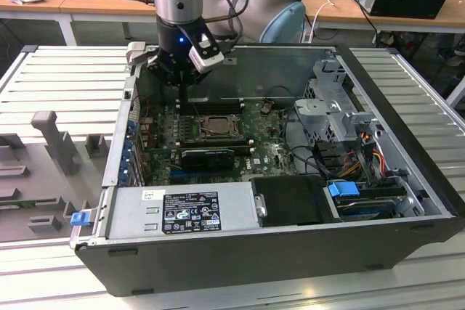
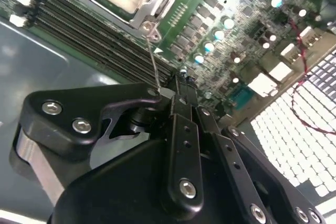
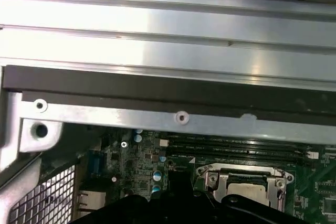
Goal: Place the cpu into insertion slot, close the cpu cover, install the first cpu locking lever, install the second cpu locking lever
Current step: 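Install the first cpu locking lever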
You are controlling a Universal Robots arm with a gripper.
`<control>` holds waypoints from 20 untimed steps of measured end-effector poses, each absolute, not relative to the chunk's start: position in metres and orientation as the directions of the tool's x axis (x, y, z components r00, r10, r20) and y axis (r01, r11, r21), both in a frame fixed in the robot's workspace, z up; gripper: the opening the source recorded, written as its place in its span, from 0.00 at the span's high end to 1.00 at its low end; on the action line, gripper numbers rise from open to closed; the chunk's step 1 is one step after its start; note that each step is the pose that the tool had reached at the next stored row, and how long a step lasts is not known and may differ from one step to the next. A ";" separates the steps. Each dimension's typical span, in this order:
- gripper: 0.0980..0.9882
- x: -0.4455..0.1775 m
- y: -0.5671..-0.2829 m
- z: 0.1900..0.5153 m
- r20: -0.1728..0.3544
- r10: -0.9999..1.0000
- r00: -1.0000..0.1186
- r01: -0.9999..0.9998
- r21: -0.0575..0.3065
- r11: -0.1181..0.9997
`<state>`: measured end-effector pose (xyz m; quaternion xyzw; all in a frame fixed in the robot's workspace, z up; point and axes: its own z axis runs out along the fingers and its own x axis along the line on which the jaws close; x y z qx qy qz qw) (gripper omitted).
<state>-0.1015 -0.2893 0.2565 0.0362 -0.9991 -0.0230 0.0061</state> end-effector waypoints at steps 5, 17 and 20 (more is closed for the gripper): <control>0.99 -0.072 -0.289 0.255 0.011 -0.073 -0.997 -0.072 0.046 0.996; 0.99 -0.044 -0.290 0.250 0.004 -0.073 -0.997 -0.072 0.133 0.988; 0.99 -0.044 -0.290 0.248 0.004 -0.073 -0.997 -0.072 0.134 0.988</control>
